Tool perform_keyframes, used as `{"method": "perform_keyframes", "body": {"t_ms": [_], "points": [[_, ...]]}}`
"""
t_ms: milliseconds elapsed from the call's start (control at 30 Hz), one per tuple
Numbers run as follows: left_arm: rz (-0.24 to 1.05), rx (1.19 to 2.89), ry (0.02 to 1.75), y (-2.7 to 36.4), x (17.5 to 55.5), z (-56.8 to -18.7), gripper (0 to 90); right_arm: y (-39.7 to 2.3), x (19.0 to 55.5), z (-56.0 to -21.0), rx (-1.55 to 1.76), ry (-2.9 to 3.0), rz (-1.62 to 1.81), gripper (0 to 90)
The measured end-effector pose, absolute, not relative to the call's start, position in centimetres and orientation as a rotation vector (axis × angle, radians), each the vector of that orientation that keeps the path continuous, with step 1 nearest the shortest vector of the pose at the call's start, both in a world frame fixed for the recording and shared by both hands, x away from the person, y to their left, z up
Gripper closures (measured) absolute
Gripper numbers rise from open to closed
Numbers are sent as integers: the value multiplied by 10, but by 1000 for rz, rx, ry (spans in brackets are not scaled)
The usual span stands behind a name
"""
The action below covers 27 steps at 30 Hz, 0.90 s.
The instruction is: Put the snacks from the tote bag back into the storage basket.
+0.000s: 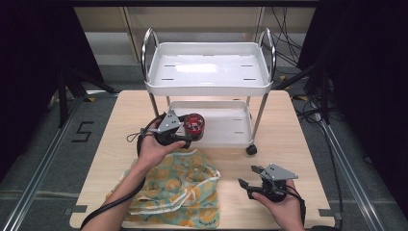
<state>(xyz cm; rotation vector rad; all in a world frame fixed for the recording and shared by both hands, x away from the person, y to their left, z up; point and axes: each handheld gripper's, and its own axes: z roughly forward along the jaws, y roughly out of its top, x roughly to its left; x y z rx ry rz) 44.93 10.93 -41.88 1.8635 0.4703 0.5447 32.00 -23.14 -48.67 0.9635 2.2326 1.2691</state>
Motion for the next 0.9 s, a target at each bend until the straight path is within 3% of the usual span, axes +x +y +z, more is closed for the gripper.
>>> {"method": "perform_keyframes", "body": {"t_ms": [567,600,667,700,900], "points": [[591,1894,437,111,458,-417,254,-231,319,-487,980,2231,1267,314],[545,1878,492,109,455,-419,253,-231,319,-487,979,2231,1266,314],[606,1898,436,111,459,-416,253,-231,319,-487,980,2232,1266,314],[551,1876,494,108,455,-419,253,-231,319,-487,979,2233,1265,314],[551,1882,495,107,457,-420,253,-231,319,-487,978,2233,1266,314]]}}
